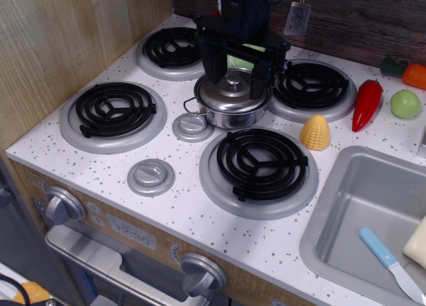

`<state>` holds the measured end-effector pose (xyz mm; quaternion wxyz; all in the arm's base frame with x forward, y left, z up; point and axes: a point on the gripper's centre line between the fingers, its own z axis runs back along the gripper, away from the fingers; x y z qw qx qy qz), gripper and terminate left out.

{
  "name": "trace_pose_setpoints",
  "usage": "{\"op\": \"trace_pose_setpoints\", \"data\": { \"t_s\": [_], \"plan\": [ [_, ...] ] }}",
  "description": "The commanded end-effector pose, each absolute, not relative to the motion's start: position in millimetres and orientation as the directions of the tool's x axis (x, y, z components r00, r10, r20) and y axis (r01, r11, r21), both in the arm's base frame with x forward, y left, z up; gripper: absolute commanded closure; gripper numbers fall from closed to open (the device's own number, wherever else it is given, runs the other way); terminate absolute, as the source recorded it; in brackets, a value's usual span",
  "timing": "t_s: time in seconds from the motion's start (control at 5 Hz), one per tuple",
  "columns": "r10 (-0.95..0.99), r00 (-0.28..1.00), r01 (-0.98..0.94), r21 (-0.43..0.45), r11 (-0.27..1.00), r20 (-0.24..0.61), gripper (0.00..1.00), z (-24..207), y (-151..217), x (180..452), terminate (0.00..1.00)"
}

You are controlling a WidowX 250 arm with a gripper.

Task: Take lid off pot or pan

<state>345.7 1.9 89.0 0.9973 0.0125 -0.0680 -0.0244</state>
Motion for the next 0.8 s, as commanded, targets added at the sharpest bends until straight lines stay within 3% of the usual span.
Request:
{"op": "trace_pose_setpoints", "data": {
  "t_s": [0.0, 0.6],
  "plan": [
    [-0.105, 0.974, 0.101, 0.029, 0.994, 0.2, 0.0, 96.9, 14.8, 368.1, 0.0],
    [-0.183, 0.949, 0.18, 0.032, 0.983, 0.256, 0.0, 75.2, 32.1, 396.1, 0.0]
  ]
}}
